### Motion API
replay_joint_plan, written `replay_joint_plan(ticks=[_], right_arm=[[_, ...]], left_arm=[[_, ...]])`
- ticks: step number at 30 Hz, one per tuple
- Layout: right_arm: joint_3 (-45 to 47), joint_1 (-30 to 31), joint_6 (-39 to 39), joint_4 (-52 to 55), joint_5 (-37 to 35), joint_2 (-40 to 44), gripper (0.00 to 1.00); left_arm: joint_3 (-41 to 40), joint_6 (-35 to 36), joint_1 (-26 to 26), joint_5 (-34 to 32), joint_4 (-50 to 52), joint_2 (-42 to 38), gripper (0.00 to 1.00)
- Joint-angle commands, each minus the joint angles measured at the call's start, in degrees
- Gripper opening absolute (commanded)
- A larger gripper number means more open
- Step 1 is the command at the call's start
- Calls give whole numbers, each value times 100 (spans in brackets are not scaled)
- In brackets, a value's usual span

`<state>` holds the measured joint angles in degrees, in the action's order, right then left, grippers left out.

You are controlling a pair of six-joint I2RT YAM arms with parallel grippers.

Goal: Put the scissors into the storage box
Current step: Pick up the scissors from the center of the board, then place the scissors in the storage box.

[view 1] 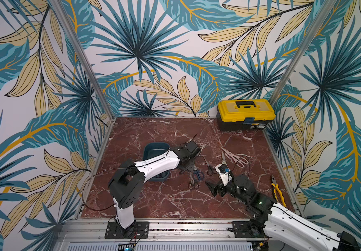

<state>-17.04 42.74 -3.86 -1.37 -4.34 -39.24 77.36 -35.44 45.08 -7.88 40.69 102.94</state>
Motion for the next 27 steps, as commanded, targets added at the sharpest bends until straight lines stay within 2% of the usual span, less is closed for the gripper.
replay_joint_plan(ticks=[1,11,18,25,27], right_arm=[[-69,24,-55,36,-122,-7,100],[-34,24,-54,14,-138,62,100],[-42,24,-45,31,-54,72,100],[36,24,-58,-4,-74,253,100],[17,24,-46,-4,-7,202,99]], left_arm=[[250,244,-176,-67,-245,-271,0],[237,523,-586,-94,-255,-598,0],[-317,670,-1208,-39,-173,-1307,0],[-929,799,-1525,-208,291,-1726,0],[-1196,759,-1652,-19,239,-1840,0]])
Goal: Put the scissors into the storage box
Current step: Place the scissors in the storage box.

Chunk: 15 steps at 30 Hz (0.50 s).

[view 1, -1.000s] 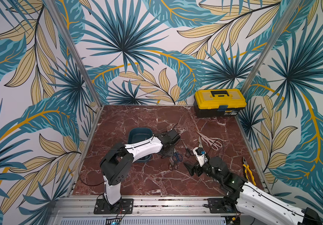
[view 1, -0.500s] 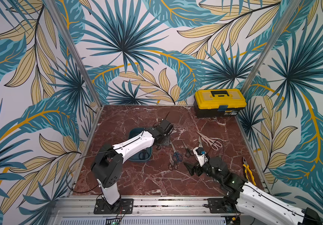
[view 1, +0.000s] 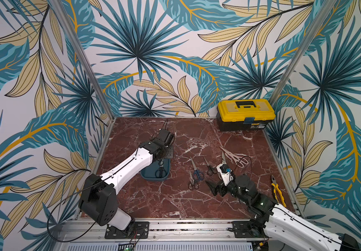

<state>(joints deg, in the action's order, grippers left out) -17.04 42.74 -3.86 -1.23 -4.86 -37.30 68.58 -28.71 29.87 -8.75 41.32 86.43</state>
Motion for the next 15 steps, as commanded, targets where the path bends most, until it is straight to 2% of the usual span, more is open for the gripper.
replay_joint_plan(ticks=[1,9,15], right_arm=[[8,24,-41,-22,101,-40,100],[-137,20,-27,-25,208,-422,100],[-50,24,-54,-17,63,-180,100]], left_arm=[[-430,89,-177,128,138,-215,0],[-865,-99,-375,182,110,-70,0],[-863,224,-470,94,192,216,0]])
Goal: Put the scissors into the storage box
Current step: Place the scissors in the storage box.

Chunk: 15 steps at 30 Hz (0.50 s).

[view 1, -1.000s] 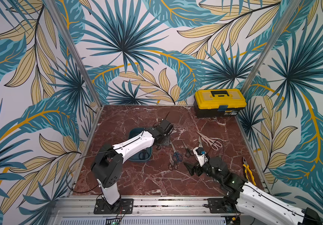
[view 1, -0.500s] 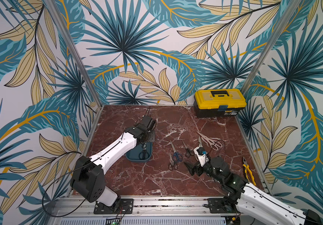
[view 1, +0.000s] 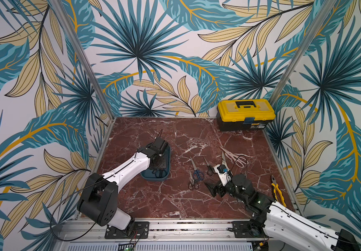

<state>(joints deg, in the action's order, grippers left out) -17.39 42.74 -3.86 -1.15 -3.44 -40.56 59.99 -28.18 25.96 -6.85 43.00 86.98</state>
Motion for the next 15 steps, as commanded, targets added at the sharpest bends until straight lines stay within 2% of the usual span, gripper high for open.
replay_joint_plan(ticks=[1,3,8,12,15], right_arm=[[-10,24,-54,-18,-106,174,100],[3,24,-54,-17,-88,204,100],[-16,24,-45,-17,-42,145,100],[-5,28,-49,-13,-44,184,100],[1,24,-54,-8,-69,210,100]], left_arm=[[25,196,-92,-104,58,214,0],[31,258,-107,-106,-20,303,4],[36,256,-200,-81,-82,534,6],[20,271,-220,-97,-133,668,12],[-2,269,-222,-97,-191,698,24]])
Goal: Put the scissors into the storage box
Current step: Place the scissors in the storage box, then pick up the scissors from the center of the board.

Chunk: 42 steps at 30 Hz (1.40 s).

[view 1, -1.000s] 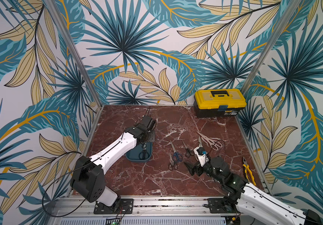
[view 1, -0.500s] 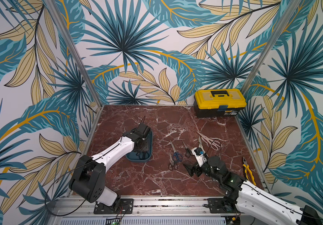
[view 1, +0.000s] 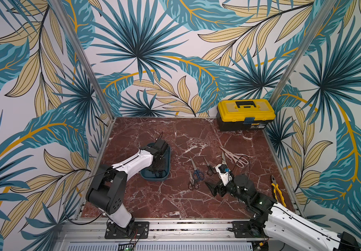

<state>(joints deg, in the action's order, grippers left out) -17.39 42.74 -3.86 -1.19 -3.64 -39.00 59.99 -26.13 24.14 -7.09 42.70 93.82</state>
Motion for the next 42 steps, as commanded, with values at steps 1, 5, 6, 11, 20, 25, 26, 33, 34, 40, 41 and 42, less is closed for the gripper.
replay_joint_plan(ticks=[1,5,6,11,20,25,26,33,34,40,41,42], right_arm=[[-1,24,-54,-4,-18,62,100],[-6,24,-53,-13,-31,32,100],[-4,28,-54,-19,-18,18,100],[-6,24,-58,-13,-84,12,100],[-11,24,-58,-23,-170,13,100],[97,27,-137,36,-734,356,100],[147,32,-171,44,-864,499,99],[300,35,-309,103,-1359,985,100],[294,33,-309,94,-1372,946,100],[206,32,-274,58,-1220,657,100],[198,33,-274,45,-1212,628,100],[194,33,-266,40,-1189,607,100]], left_arm=[[-13,81,-41,-81,-207,22,28],[88,47,-41,-145,-84,-15,37],[79,47,-42,-136,-131,-65,40],[328,-123,-11,-202,80,-469,46],[1381,-527,1191,-654,291,-829,51],[1376,-1202,1917,289,-508,-356,51],[1408,-1269,2086,379,-616,-224,51],[1552,-1753,2668,1163,-708,597,51],[1545,-1845,2746,1204,-649,676,51],[1456,-2085,3095,1256,-517,883,53],[1440,-2114,3101,1246,-504,884,53],[1413,-2116,3105,1244,-528,879,54]])
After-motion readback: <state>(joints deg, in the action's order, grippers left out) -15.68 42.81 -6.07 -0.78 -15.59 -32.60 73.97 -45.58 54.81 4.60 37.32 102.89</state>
